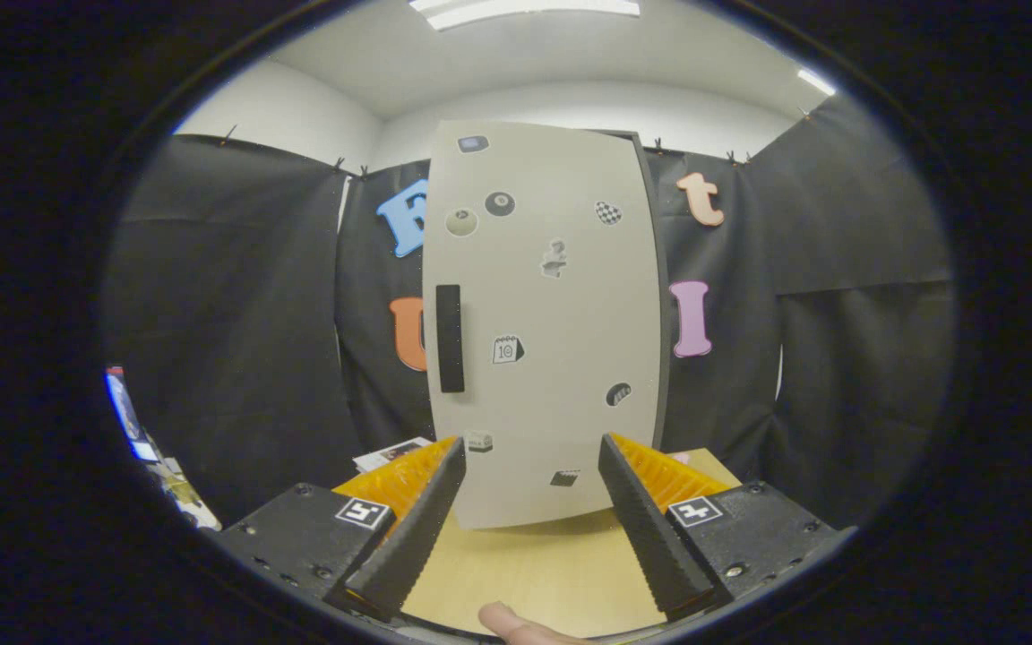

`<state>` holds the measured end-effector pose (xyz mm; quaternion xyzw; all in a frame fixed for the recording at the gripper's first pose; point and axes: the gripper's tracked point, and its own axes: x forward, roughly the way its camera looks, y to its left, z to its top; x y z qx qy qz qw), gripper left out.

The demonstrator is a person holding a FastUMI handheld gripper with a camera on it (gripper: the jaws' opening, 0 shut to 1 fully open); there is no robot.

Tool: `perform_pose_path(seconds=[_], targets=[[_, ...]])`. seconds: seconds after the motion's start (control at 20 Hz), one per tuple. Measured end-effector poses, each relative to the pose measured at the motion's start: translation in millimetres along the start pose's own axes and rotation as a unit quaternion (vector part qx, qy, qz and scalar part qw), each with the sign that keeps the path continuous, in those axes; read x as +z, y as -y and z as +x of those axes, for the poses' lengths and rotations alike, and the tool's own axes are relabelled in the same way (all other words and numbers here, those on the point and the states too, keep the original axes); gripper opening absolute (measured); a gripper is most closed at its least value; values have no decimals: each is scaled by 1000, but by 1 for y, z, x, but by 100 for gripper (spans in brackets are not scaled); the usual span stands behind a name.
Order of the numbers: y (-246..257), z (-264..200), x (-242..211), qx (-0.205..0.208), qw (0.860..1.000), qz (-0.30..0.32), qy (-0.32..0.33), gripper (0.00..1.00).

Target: Open the shoe cabinet door, grab the shoes and put them into the shoe cabinet, then close the shoe cabinet door.

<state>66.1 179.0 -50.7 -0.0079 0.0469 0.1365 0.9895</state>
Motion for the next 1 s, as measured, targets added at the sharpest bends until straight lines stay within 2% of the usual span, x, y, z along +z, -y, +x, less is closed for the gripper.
perform_pose_path(seconds=[0.25,0.5,1.0], targets=[[13,-38,-28,-22,1000,0,4,98],[21,-60,-26,-30,999,3,26,98],[49,-68,-19,-58,997,-5,45,98]])
